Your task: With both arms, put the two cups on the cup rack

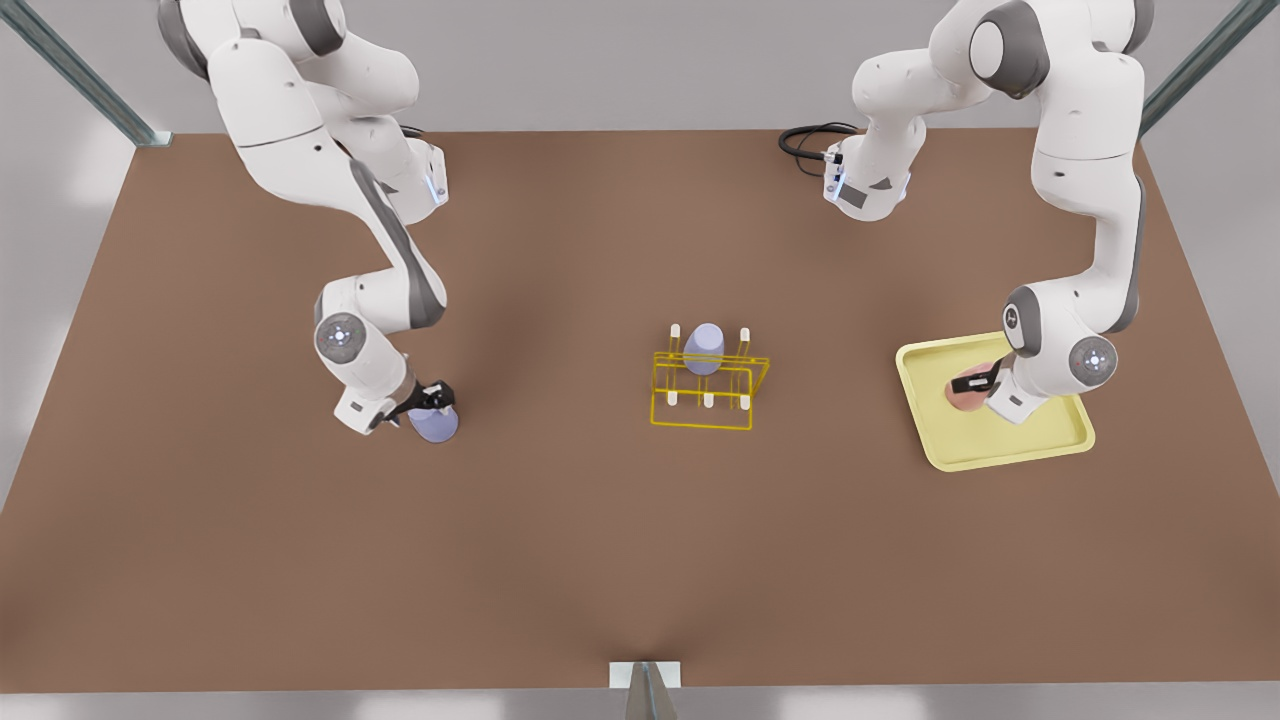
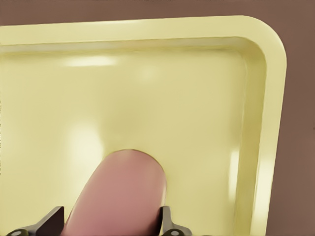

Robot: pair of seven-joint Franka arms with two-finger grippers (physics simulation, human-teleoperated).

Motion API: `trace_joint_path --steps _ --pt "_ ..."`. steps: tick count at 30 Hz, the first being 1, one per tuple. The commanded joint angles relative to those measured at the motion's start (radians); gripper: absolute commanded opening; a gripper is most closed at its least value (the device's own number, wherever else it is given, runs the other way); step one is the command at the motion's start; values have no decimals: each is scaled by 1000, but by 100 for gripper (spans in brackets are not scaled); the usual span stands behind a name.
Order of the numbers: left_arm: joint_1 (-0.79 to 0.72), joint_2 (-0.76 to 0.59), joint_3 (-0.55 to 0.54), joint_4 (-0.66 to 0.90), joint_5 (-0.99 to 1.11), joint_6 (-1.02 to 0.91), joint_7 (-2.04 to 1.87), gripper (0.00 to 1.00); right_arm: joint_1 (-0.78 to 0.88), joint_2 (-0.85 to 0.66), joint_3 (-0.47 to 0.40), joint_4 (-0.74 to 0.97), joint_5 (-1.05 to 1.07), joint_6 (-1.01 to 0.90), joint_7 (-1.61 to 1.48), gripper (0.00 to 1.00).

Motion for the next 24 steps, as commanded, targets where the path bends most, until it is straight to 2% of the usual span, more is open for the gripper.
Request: trace_joint_path --steps 1,16,17,19,22,24 --pt "0 0 0 0 -4 19 30 91 1 6 0 -4 2 25 51 100" --pt "-4 -4 0 4 -59 -45 -8 91 1 66 0 -18 0 18 37 100" --pt "-7 -9 0 7 -58 -47 -7 91 1 66 0 -17 0 17 37 97" --pt "-7 -13 1 17 -52 -64 -7 91 1 63 2 -14 0 17 37 83" --pt "-7 -26 6 21 -52 -71 -8 94 1 61 5 -6 0 18 42 80" --pt "-15 -44 6 58 -52 -162 -46 94 1 56 6 -1 0 21 46 78"
